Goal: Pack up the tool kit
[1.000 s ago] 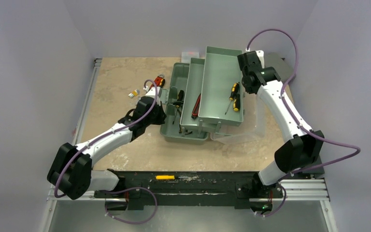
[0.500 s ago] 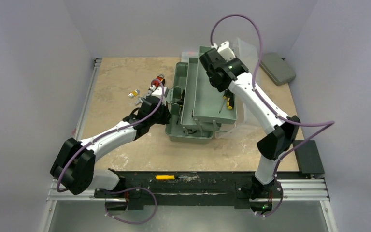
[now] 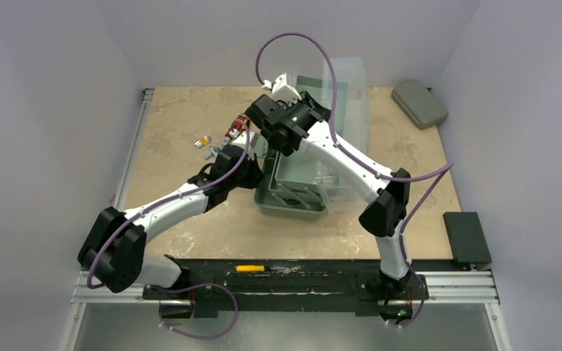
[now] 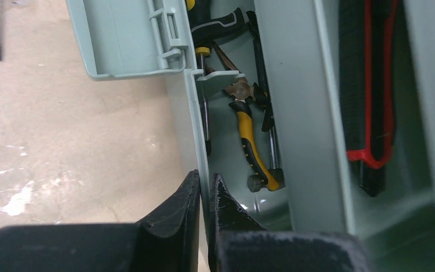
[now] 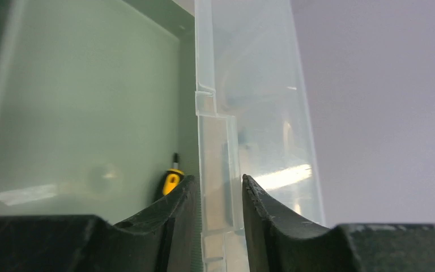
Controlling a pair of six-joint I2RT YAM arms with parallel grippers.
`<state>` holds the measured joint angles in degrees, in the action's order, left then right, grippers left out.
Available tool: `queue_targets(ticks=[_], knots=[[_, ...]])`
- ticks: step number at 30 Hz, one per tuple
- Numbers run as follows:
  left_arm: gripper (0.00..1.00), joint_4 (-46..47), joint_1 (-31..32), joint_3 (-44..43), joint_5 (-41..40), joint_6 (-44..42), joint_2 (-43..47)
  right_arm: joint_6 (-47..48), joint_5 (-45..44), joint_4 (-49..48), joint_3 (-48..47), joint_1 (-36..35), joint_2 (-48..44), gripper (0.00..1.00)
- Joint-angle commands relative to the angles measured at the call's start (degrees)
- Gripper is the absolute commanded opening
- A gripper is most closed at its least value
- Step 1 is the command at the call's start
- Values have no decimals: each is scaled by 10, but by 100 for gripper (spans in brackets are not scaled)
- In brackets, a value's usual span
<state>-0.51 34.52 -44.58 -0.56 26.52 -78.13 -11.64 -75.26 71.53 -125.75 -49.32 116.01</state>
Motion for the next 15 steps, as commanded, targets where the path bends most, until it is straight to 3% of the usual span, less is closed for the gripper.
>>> queue_targets(ticks=[1,6,15], knots=[[0,61,35,-2,182,24,0,-61,128,-82,19,-32,-8,35],[0,110,-7,37,215,56,20,-56,199,-161,76,-34,-68,43],[2,133,-13,59,225,55,45,-43,315,-267,154,-34,-160,49]])
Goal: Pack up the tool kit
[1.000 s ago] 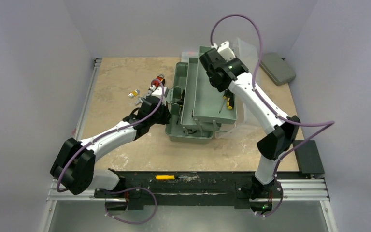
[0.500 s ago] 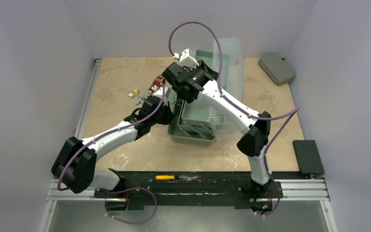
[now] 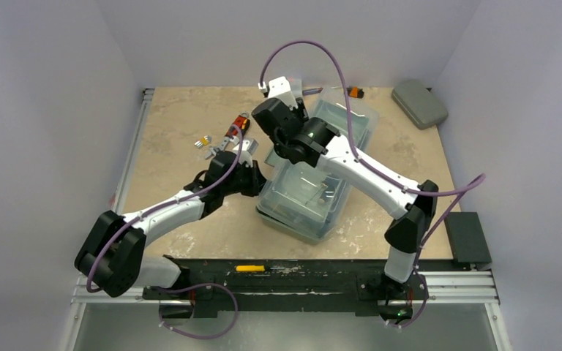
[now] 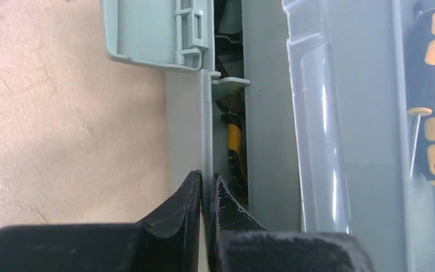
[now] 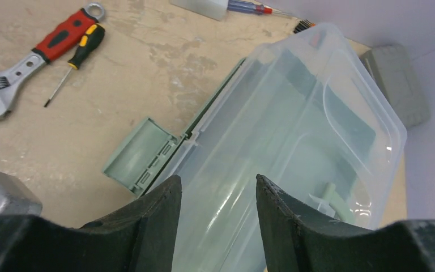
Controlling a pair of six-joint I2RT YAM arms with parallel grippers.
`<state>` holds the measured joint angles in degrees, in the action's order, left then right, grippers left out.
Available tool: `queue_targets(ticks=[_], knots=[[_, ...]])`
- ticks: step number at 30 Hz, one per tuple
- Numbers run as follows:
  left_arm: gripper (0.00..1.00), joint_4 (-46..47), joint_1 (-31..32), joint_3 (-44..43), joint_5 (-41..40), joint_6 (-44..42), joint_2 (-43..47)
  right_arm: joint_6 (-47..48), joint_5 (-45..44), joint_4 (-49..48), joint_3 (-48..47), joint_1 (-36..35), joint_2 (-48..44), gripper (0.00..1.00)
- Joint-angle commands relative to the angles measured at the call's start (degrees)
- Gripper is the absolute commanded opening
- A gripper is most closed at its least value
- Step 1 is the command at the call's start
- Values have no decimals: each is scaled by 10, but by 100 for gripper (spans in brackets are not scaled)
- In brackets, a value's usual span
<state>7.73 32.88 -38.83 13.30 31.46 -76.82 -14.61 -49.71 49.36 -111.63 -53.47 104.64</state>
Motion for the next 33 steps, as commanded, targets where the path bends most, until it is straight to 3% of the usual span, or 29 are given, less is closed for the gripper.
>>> queue_targets(ticks=[1,11,16,21,26,33], knots=[[3,50,3,2,86,4,34,-14,68,-50,17,7,-57,49],[3,43,3,7,73,-5,49,-30,110,-90,99,12,-177,56],[2,39,3,7,69,-13,54,-54,125,-90,186,45,-263,69],[1,39,5,10,63,-17,61,-82,259,-102,297,155,-368,81],[2,38,5,11,58,-21,65,-96,276,-99,388,197,-432,98],[1,39,8,11,57,-24,64,-187,336,-173,552,218,-535,99]])
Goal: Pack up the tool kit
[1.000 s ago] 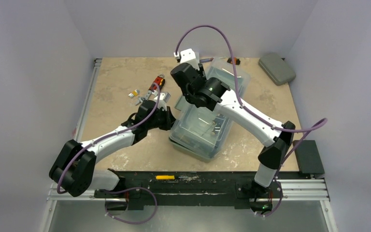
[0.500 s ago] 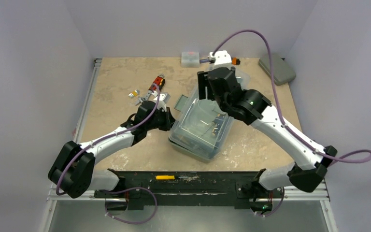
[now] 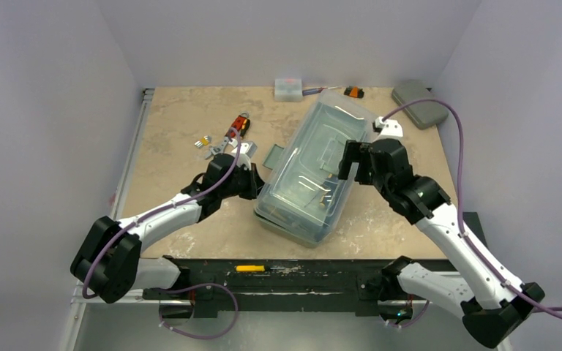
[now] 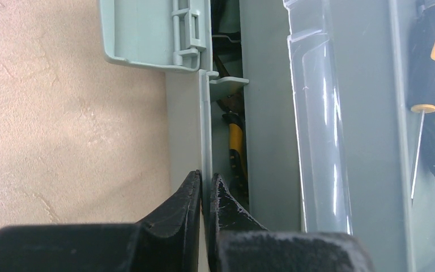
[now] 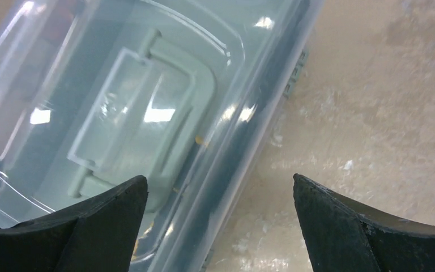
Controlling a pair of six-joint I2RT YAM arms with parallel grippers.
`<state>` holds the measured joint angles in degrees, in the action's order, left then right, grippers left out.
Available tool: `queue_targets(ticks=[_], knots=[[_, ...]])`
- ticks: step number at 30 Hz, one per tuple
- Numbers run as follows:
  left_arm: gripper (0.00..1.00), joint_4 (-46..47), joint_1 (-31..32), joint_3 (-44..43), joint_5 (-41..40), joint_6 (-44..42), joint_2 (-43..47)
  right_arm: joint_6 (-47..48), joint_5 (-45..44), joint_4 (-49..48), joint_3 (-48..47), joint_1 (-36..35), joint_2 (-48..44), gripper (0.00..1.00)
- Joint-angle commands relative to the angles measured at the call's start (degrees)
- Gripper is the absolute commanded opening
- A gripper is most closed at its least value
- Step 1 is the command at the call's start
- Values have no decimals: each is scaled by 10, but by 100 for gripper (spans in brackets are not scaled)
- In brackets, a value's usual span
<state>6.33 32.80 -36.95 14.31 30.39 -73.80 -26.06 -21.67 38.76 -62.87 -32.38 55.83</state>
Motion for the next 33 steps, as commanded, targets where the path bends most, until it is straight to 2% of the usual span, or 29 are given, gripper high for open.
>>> queue_targets(ticks=[1,6,11,15,20,24,28,33], knots=[[1,53,9,-8,46,-14,34,-96,70,-90,90,8,-63,99],[1,52,11,-8,43,-15,33,-199,90,-180,191,10,-134,99],[1,51,16,-6,25,-15,34,-240,112,-219,221,22,-127,99],[1,45,28,-2,-15,-12,39,-249,172,-256,226,56,-92,99],[1,57,53,10,-62,-12,55,-258,273,-306,223,132,-34,97],[1,56,70,-2,-78,-15,44,-245,343,-340,200,175,34,93],[1,58,78,-26,-79,2,6,-212,372,-349,148,190,106,89],[3,54,79,-54,-55,17,-45,-170,388,-343,77,203,182,89]])
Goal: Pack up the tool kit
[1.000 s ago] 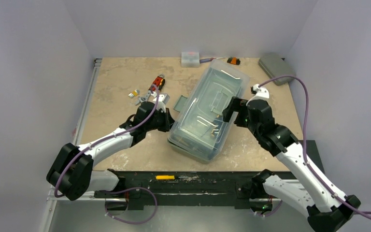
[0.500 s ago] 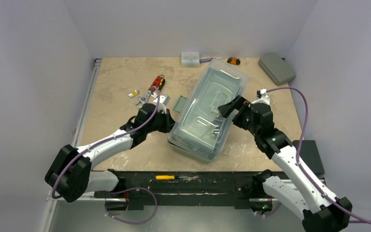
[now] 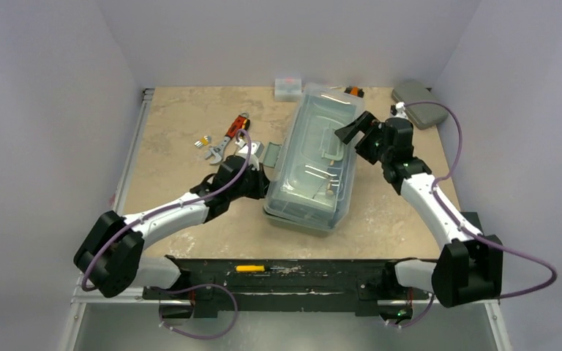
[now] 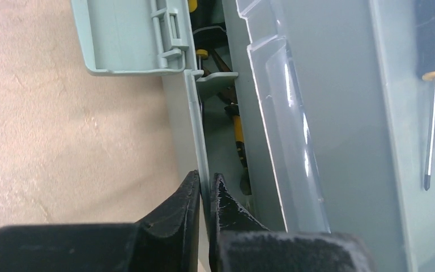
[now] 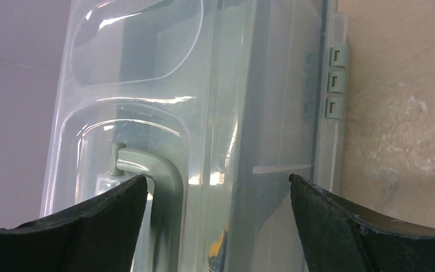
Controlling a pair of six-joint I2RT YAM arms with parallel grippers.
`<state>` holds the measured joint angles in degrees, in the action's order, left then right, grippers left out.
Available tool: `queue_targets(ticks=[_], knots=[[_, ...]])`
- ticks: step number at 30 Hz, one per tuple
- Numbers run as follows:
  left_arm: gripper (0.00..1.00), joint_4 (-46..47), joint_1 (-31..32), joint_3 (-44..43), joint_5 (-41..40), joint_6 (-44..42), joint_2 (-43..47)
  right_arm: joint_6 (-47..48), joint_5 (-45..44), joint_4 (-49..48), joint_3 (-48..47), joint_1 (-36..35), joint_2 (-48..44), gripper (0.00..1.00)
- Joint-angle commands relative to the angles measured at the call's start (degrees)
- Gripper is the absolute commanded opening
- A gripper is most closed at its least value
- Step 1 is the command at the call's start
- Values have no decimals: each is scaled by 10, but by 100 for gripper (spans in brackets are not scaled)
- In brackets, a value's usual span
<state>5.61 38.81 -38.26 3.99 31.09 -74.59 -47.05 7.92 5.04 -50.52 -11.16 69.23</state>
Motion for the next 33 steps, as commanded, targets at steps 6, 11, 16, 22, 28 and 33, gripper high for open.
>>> queue_targets(ticks=[6,11,16,22,28,33], knots=[[23,80,23,-25,77,-1,-1,87,115,40,-138,1,109,89],[30,38,24,-23,39,-27,46,113,106,66,-161,7,120,90],[35,-3,23,-12,-36,-38,99,130,91,82,-171,8,116,91],[38,-26,23,18,-136,-33,165,154,80,107,-186,9,111,92],[46,-38,17,13,-142,-29,153,203,91,152,-216,9,102,92],[36,-21,-54,15,-36,9,120,220,81,169,-213,9,84,93]])
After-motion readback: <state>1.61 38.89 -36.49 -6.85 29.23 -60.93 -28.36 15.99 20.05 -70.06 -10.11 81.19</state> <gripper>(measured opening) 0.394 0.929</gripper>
